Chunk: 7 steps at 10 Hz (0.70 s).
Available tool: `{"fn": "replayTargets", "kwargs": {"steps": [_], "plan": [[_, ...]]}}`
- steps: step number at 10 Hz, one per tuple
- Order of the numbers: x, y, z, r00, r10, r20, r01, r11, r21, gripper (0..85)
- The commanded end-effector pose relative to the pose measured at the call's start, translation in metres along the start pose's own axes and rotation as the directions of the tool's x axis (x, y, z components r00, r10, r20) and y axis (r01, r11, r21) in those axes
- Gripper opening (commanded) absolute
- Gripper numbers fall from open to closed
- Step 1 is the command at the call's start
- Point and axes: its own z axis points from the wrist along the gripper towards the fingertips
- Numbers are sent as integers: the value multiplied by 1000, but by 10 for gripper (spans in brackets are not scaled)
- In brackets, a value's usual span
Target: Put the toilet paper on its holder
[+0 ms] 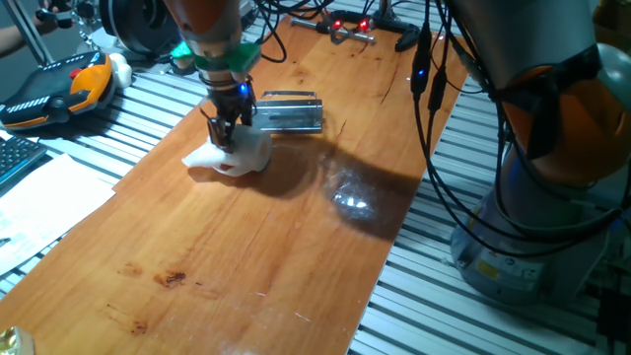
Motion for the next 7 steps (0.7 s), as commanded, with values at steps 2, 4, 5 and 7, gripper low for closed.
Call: {"fn": "replayTargets", "kwargs": {"steps": [2, 4, 5, 7], "plan": [[2, 1, 8, 1000, -6, 19, 6, 1000, 3, 850], [2, 1, 7, 1000, -19, 13, 19, 1000, 3, 847], [2, 2, 6, 999, -40, 7, 40, 999, 16, 700], [1, 2, 5, 995, -101, -18, 102, 994, 32, 400]]}}
